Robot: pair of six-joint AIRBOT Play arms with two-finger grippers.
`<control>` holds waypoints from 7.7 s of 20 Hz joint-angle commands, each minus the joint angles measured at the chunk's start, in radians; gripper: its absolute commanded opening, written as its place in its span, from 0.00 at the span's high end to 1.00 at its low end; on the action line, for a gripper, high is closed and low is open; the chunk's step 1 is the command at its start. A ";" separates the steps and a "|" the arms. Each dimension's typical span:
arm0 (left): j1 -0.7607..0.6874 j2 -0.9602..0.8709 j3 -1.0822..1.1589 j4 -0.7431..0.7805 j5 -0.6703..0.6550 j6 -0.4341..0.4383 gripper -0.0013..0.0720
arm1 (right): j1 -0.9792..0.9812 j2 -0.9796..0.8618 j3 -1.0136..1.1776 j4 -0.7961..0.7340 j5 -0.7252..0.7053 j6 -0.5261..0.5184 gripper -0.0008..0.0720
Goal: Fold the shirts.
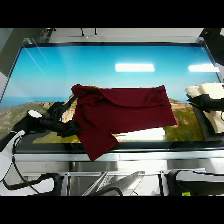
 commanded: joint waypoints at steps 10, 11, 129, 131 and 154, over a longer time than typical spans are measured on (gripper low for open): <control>0.002 0.016 0.207 0.252 -0.110 -0.100 0.19 | -0.002 0.001 -0.002 0.001 0.019 0.000 0.49; 0.002 0.025 0.207 0.250 -0.087 -0.105 0.19 | -0.002 0.001 -0.002 0.001 0.019 0.000 0.49; -0.165 -0.506 1.113 0.428 -0.245 -0.128 0.76 | 0.375 -0.380 0.264 -0.068 -0.247 0.034 0.65; -0.159 -0.506 1.159 0.454 -0.307 -0.192 0.14 | 0.363 -0.348 0.264 -0.096 -0.222 0.071 0.65; -0.026 0.312 -0.260 0.283 0.079 -0.304 0.18 | 0.246 0.188 -0.286 -0.236 -0.090 0.236 0.49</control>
